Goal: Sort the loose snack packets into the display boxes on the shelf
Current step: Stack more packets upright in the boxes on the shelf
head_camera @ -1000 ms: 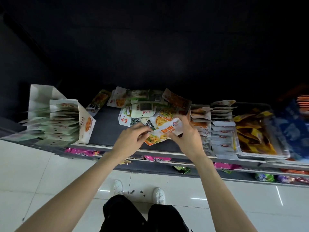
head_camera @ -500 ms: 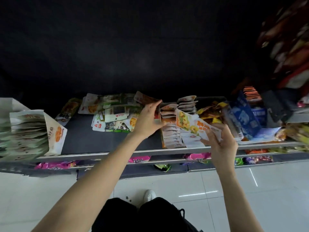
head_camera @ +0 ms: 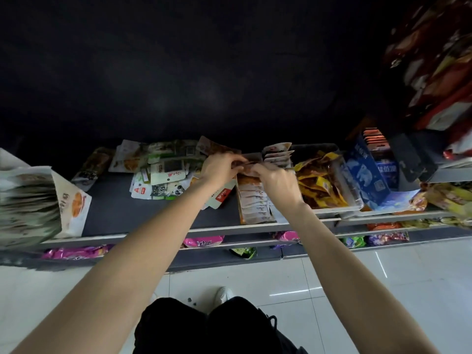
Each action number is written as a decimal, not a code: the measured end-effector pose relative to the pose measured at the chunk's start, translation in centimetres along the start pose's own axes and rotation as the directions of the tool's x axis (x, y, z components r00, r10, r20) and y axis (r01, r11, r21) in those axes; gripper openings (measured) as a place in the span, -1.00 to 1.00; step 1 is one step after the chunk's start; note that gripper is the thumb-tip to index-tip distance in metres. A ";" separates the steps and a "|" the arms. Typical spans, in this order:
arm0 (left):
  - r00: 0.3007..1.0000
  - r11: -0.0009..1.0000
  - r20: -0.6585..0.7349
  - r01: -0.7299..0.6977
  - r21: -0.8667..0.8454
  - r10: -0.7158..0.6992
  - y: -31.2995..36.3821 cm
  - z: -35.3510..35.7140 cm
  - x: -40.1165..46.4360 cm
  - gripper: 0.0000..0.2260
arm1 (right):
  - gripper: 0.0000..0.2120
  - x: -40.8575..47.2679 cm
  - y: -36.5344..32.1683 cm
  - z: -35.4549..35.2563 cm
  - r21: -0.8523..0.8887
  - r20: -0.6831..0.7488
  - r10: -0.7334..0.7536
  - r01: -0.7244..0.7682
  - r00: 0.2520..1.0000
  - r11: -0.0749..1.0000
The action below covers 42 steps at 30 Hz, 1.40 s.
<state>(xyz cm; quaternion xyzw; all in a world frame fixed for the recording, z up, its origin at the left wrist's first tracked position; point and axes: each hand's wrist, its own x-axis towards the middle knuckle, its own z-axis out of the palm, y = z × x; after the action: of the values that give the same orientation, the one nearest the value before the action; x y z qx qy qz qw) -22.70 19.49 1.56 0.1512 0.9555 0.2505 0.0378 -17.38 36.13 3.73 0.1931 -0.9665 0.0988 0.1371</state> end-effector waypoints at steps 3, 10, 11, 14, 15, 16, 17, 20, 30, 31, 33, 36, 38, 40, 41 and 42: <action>1.000 0.998 -0.007 0.009 -0.068 -0.009 0.1 0.3 -0.2 -0.77 | -0.57 -0.1 -0.3 1.6 -0.035 0.080 0.026 -0.023 0.996 0.999; 1.000 0.987 -0.014 0.018 -0.160 -0.021 0.4 0.2 -0.8 -0.75 | -0.68 -0.3 -0.7 2.4 -0.124 0.037 0.051 -0.046 0.998 0.991; 1.000 0.982 0.001 0.029 -0.186 -0.029 0.5 0.1 -1.0 -0.73 | -0.68 -0.2 -0.7 2.7 -0.125 0.056 0.056 -0.048 0.997 0.991; 0.998 0.973 0.018 0.056 -0.223 -0.053 0.1 0.1 -2.5 -0.67 | -0.71 -0.3 -1.1 3.1 -0.133 0.030 0.078 -0.073 0.997 0.988; 0.997 0.973 -0.029 0.059 -0.223 -0.067 -0.6 0.1 -3.4 -0.67 | -0.73 -0.7 -1.3 3.1 -0.133 -0.008 0.087 -0.087 0.996 0.987; 0.990 0.972 -0.110 0.064 -0.225 -0.090 -1.3 0.1 -4.5 -0.70 | -0.77 -1.4 -1.4 3.0 -0.127 -0.061 0.093 -0.100 0.994 0.987; 0.969 0.970 -0.210 0.085 -0.226 -0.133 -2.4 0.2 -5.7 -0.75 | -0.83 -2.0 -1.6 2.9 -0.100 -0.130 0.093 -0.106 0.987 0.989; 0.835 0.925 -0.411 0.279 -0.256 -0.366 -6.3 1.0 -9.6 -0.85 | -0.84 -3.1 -3.7 2.6 0.048 -0.281 0.041 -0.029 0.959 0.998; 0.853 0.856 0.084 0.509 0.088 -0.516 -10.6 4.9 -12.1 -0.49 | -0.43 3.8 -9.4 12.0 0.107 0.579 0.019 -0.099 0.815 0.989; 0.849 0.854 0.094 0.515 0.071 -0.520 -10.8 4.9 -12.2 -0.49 | -0.40 4.1 -9.3 12.9 0.084 0.619 0.053 -0.133 0.783 0.988; 0.848 0.852 0.090 0.522 0.029 -0.523 -11.3 5.0 -12.2 -0.50 | -0.37 3.6 -9.2 13.9 0.024 0.670 0.079 -0.128 0.738 0.991; 0.845 0.835 0.008 0.530 -0.149 -0.535 -11.7 5.2 -12.2 -0.56 | -0.41 0.1 -9.7 13.4 0.013 0.636 -0.004 -0.005 0.772 1.000; 0.832 0.807 -0.027 0.528 -0.265 -0.553 -11.6 5.2 -12.2 -0.57 | -0.50 -2.7 -10.0 12.9 0.113 0.570 -0.064 -0.001 0.819 0.994; 0.824 0.792 -0.016 0.540 -0.284 -0.567 -11.2 5.3 -12.0 -0.56 | -0.60 -4.4 -10.2 12.7 0.249 0.506 -0.074 -0.064 0.860 0.966; 0.816 0.788 -0.003 0.558 -0.261 -0.578 -11.0 5.4 -11.9 -0.55 | -0.63 -4.8 -10.3 12.7 0.294 0.492 -0.075 -0.085 0.867 0.952; 0.807 0.785 0.005 0.575 -0.232 -0.590 -10.8 5.5 -11.7 -0.55 | -0.65 -5.0 -10.4 12.7 0.312 0.491 -0.077 -0.093 0.868 0.945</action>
<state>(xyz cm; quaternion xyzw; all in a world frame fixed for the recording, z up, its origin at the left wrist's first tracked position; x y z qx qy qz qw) -13.65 9.50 -8.53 -0.1647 0.9220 0.3367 0.0973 -11.69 25.37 -8.36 0.2278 -0.9400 0.2047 -0.1503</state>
